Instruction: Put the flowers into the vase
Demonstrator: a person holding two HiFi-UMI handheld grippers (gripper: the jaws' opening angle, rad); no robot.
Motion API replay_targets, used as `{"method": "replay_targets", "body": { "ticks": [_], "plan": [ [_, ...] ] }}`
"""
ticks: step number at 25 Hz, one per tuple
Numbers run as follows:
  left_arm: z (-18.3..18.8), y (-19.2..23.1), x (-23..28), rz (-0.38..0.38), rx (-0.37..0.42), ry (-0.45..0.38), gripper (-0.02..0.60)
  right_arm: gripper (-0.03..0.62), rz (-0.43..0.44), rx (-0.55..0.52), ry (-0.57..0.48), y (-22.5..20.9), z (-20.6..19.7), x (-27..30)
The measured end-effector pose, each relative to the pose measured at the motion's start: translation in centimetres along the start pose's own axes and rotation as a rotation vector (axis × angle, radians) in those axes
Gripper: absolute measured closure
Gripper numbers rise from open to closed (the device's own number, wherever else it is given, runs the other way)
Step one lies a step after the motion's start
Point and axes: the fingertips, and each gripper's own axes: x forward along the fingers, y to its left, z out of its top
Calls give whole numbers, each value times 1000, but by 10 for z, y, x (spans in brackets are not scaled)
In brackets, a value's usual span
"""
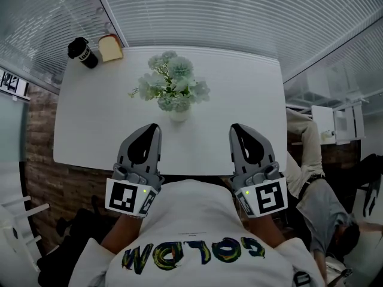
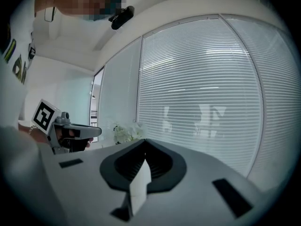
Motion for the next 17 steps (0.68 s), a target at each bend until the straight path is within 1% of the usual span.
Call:
{"method": "replay_targets", "body": {
  "ticks": [17],
  "plan": [
    [-1,-5,0,-18,-7,2,568,583,-14,10,3,-3,-2,-1]
  ]
}}
